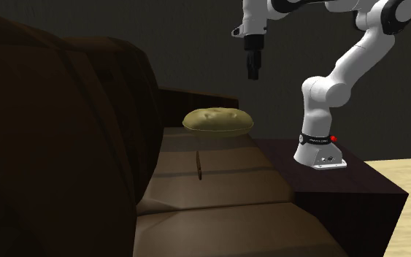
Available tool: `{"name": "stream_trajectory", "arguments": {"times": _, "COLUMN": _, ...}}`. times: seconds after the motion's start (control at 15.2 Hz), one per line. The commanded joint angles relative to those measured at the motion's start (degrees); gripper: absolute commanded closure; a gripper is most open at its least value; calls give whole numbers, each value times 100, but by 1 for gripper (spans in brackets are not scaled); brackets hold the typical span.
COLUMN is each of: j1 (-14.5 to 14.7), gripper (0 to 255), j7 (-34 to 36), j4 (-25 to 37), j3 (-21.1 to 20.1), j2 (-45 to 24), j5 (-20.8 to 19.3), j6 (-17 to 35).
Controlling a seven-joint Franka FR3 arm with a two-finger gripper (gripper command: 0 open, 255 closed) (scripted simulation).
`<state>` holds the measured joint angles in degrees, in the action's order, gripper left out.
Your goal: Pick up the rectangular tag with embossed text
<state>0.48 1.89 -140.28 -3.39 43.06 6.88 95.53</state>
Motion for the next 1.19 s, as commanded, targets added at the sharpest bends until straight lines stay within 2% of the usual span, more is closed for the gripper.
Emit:
{"name": "stream_trajectory", "arguments": {"times": 0.0, "j1": 0, "gripper": 0, "j7": 0, "j4": 0, "j3": 0, "j2": 0, "j5": 0, "j6": 0}}
{"name": "stream_trajectory", "arguments": {"times": 0.66, "j1": -482, "gripper": 0, "j7": 2489, "j4": -474, "j3": -1064, "j2": -1432, "j5": 524, "j6": 2181}}
{"name": "stream_trajectory", "arguments": {"times": 0.92, "j1": -735, "gripper": 0, "j7": 3521, "j4": -395, "j3": -1436, "j2": -2264, "j5": 501, "j6": 3033}}
{"name": "stream_trajectory", "arguments": {"times": 1.12, "j1": -945, "gripper": 0, "j7": 4348, "j4": -250, "j3": -1669, "j2": -2949, "j5": 339, "j6": 3629}}
